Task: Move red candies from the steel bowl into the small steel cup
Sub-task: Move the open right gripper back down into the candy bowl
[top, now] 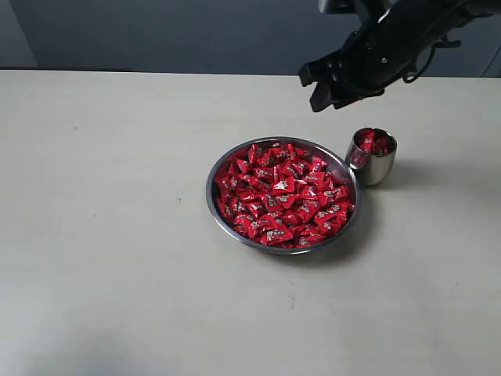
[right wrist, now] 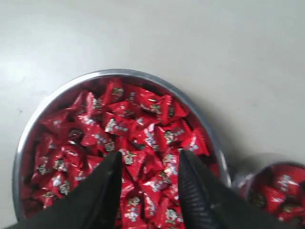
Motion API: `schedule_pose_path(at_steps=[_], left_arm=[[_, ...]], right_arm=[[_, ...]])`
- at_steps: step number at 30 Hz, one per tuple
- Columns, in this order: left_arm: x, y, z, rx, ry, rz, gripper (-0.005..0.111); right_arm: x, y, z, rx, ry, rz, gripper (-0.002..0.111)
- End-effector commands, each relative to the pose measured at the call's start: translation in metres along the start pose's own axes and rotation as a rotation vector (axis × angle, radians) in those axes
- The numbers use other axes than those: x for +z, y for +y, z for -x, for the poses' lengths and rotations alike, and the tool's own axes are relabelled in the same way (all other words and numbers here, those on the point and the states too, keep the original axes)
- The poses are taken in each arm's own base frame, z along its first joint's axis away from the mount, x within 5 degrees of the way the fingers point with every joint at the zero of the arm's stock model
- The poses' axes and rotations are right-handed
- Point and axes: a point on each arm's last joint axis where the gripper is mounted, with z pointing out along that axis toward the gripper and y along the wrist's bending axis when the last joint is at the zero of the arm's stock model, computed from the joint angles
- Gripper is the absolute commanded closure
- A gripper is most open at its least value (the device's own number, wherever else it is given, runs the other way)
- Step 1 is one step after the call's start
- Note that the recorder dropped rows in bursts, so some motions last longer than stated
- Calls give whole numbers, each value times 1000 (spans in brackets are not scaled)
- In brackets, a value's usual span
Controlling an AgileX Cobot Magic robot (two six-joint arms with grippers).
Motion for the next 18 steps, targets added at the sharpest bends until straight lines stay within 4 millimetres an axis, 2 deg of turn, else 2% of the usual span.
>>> schedule_pose_path(at_steps=[1,6,18], left_arm=[[0,0,0,2,-11,-5,106],[0,0,0,2,-11,-5,106],[0,0,0,2,-11,-5,106]], right_arm=[[14,25,0,-67,5,28,70],[46,33,-8,-140,72,3,70],[98,19,-26,-113,174,-5,70]])
